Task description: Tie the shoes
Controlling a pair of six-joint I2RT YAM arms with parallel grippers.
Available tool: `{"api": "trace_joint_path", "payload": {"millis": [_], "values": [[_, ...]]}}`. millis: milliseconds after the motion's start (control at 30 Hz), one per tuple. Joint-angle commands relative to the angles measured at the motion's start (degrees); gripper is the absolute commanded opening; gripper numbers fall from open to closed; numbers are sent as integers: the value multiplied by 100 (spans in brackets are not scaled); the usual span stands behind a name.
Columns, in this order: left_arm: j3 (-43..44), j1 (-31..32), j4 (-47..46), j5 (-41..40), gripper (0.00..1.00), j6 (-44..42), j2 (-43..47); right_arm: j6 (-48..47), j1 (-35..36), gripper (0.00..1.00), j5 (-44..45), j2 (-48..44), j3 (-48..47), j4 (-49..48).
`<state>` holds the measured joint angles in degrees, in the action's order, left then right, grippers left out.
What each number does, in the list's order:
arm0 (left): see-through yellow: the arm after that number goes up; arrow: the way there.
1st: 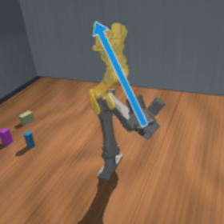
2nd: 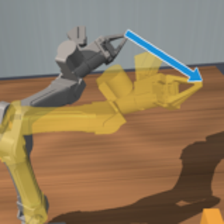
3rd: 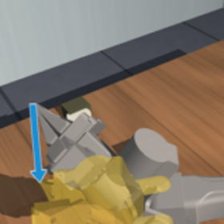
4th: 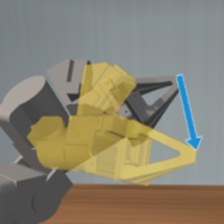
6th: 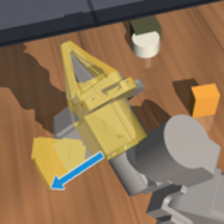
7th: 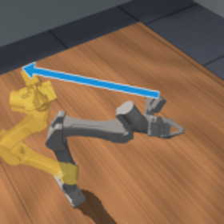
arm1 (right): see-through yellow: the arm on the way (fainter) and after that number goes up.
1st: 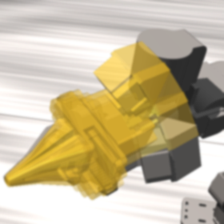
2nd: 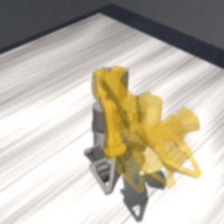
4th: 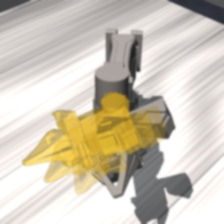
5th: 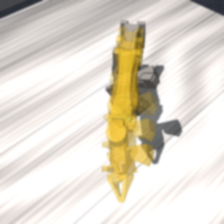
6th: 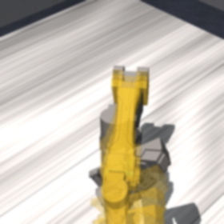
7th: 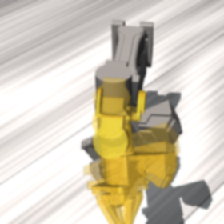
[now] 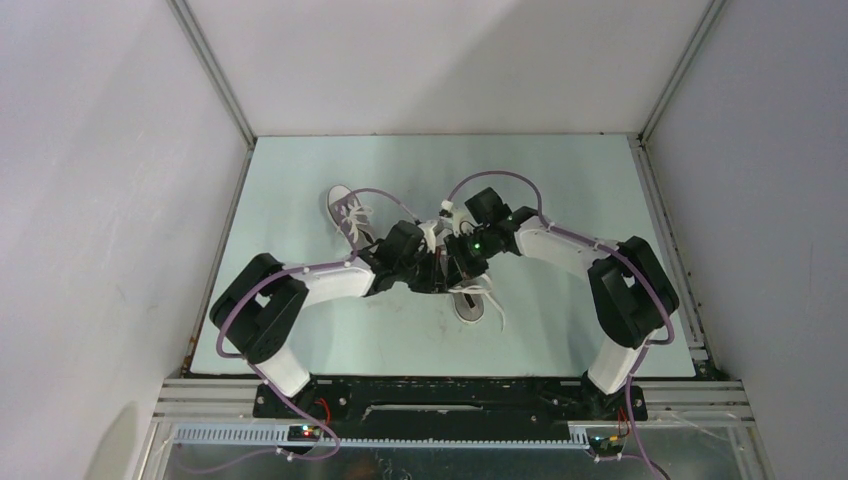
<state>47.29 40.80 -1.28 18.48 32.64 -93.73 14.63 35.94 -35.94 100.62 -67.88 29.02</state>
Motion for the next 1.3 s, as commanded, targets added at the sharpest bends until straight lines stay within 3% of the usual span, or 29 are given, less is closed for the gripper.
{"api": "trace_joint_path", "payload": {"millis": [0, 200, 367, 667, 867, 1200, 1267], "values": [[-66, -126, -582, 86, 0, 76, 172, 108, 120, 20, 237, -146, 164, 37], [-283, -164, -972, 252, 0, 42, 189, 52, 240, 24, 732, -485, 282, 200], [-290, -162, -1128, 333, 0, 105, 114, 45, 345, 40, 890, -774, 282, 362], [-337, -176, -1153, 326, 0, 128, 124, 271, 643, 37, 340, -738, 283, 170], [-404, -218, -1248, 391, 0, 152, 98, 470, 820, 41, 200, -796, 283, 4], [-512, -263, -1353, 506, 0, 172, 139, 362, 830, 49, 1349, -673, 280, 647], [-534, -256, -1401, 533, 0, 177, 108, 356, 842, 57, 1482, -724, 268, 701]]}}
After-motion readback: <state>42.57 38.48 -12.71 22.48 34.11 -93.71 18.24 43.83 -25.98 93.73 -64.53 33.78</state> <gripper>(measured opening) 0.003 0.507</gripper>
